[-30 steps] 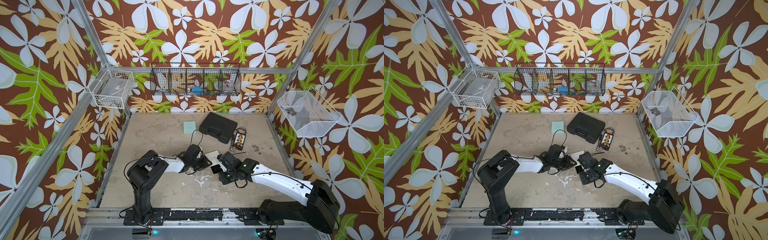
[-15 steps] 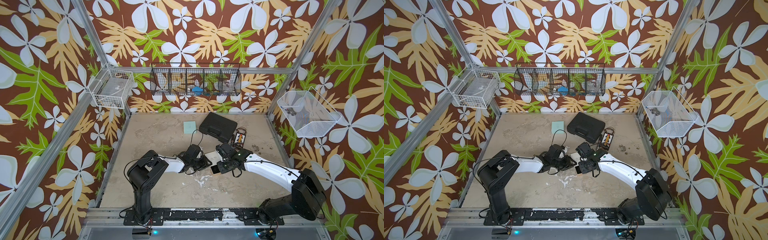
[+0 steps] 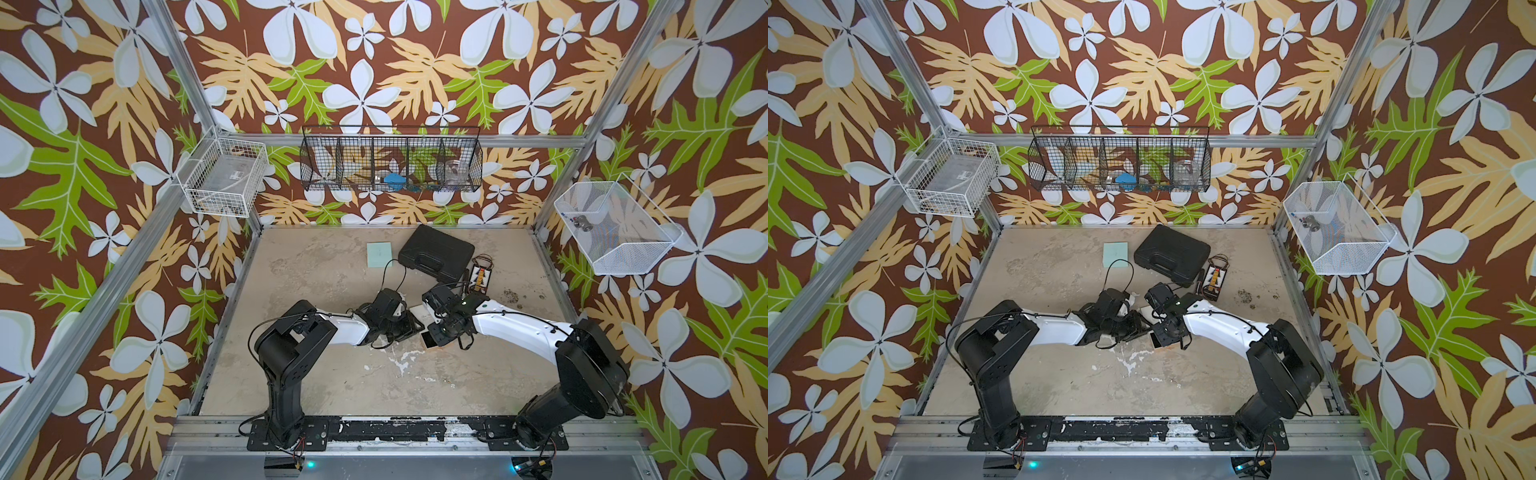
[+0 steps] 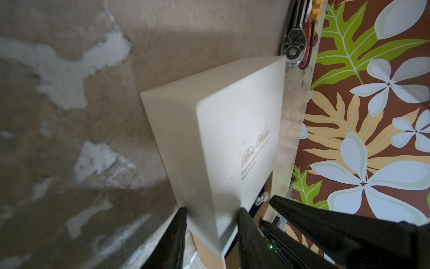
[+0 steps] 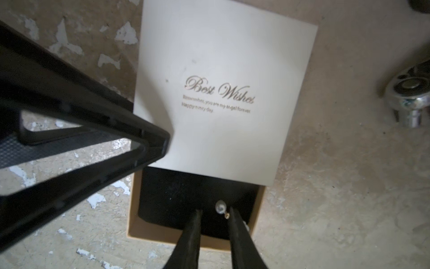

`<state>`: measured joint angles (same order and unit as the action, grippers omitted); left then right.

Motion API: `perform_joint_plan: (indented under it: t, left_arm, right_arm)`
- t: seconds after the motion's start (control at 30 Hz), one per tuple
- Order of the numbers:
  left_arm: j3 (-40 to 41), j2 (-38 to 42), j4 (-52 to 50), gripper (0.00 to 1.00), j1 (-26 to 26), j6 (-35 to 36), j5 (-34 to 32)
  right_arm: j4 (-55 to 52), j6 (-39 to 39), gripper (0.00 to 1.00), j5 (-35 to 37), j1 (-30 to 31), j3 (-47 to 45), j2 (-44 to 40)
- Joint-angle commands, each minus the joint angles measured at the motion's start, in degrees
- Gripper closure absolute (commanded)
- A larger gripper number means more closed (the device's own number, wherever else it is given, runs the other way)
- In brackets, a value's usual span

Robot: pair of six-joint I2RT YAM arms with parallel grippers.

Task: Take out the earrings from the drawer-style jewelry box
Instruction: Pick up the earring from the drawer.

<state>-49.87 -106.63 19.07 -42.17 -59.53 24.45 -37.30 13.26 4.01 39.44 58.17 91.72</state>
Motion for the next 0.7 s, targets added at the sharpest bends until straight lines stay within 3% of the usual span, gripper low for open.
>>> perform_joint_plan:
  t: [0.0,0.67]
  left_arm:
    - [-0.23,-0.51,-1.96,0.62,-0.10,0.46,-0.15]
    - [0.03,-0.58,-1.76,0.62,-0.10,0.29,-0.03]
  right_arm:
    - [-0.33,-0.58,0.74,-0.04,0.02,0.09,0.46]
    - [0.85,-2.34,0.78,1.70,-0.46,-0.84,2.52]
